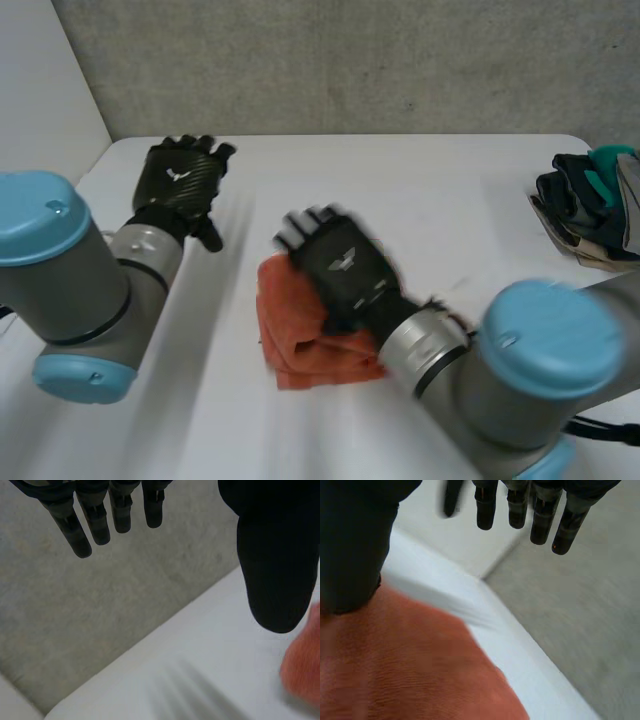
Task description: Fold the laundry.
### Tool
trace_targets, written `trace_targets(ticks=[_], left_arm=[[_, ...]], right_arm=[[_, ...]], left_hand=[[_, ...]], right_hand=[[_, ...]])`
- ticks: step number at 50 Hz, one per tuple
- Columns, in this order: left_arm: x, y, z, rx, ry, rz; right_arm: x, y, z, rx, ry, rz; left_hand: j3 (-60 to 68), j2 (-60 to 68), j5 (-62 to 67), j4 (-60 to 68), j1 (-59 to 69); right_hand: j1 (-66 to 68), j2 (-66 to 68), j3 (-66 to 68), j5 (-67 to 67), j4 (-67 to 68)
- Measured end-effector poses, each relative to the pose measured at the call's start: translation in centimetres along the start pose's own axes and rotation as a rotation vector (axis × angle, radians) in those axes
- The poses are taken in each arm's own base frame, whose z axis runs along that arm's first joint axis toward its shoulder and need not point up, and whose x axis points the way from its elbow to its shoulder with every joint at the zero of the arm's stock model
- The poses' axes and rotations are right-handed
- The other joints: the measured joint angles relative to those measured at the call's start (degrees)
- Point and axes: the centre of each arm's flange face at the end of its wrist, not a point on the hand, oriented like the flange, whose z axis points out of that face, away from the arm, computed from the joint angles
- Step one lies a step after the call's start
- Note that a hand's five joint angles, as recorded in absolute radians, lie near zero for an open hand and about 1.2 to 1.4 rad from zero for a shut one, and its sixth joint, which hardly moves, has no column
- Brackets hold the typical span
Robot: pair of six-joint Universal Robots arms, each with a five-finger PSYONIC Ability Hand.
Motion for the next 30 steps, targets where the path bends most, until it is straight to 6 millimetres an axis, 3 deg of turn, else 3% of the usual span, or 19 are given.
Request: trace_targets(ticks=[1, 2, 4, 6, 7, 9, 12, 15, 16, 21, 30], left_arm=[[0.0, 0.0, 0.0, 0.0, 0.0, 0.0], [1.2, -0.8, 0.0, 0.026, 0.031, -0.034], [2.6, -1.3, -0.1, 0.04, 0.07, -0.063], [3.0, -1.5, -0.1, 0.042, 0.08, -0.07], [5.1, -1.7, -0.5, 0.035, 0.14, -0.102], [5.8, -1.7, -0.7, 0.027, 0.159, -0.11], [8.6, -0.3, -1.5, -0.06, 0.231, -0.127], [9.2, 0.4, -1.7, -0.091, 0.241, -0.126], [10.2, 2.2, -2.2, -0.176, 0.245, -0.112], [10.5, 4.5, -2.8, -0.28, 0.199, -0.074], [9.8, 7.0, -3.9, -0.363, 0.166, 0.078]], right_arm=[[0.0, 0.0, 0.0, 0.0, 0.0, 0.0], [3.1, -1.0, -0.8, -0.028, 0.098, 0.196], [4.8, -1.1, -1.3, -0.063, 0.15, 0.302], [5.3, -1.1, -1.5, -0.079, 0.163, 0.331], [6.8, -0.7, -2.0, -0.146, 0.205, 0.419], [7.4, -0.5, -2.2, -0.182, 0.22, 0.452], [8.4, 0.8, -1.9, -0.29, 0.236, 0.502], [8.4, 1.0, -1.8, -0.3, 0.235, 0.503], [8.5, 2.5, -0.7, -0.358, 0.223, 0.493], [7.8, 4.3, 0.7, -0.399, 0.191, 0.468], [3.9, 6.2, 2.2, -0.445, 0.082, 0.404]], left_hand=[[0.0, 0.0, 0.0, 0.0, 0.0], [0.0, 0.0, 0.0, 0.0, 0.1], [0.0, 0.0, 0.0, 0.1, 0.1], [0.0, 0.0, 0.0, 0.1, 0.1], [0.0, 0.0, 0.0, 0.1, 0.1], [0.0, 0.1, 0.0, 0.1, 0.1], [1.1, 1.5, 0.7, 1.5, 2.1], [1.2, 1.8, 1.0, 1.9, 2.7], [1.3, 2.0, 1.1, 2.1, 2.8], [1.3, 2.0, 1.1, 2.1, 2.8], [1.3, 2.0, 1.1, 2.1, 2.7]], right_hand=[[0.0, 0.0, 0.0, 0.0, 0.0], [0.0, 0.0, 0.0, 0.0, 0.0], [0.0, 0.0, 0.0, 0.0, 0.0], [0.0, 0.0, 0.0, 0.0, 0.0], [0.0, 0.0, 0.0, 0.0, 0.0], [0.0, 0.0, 0.0, -0.2, 0.0], [0.0, 0.0, 0.0, -0.2, 0.0], [0.0, 0.0, 0.0, -0.2, 0.0], [0.0, 0.0, 0.0, -0.2, 0.0], [0.0, 0.0, 0.0, -0.2, 0.0], [0.0, 0.0, 0.0, -0.2, 0.0]])
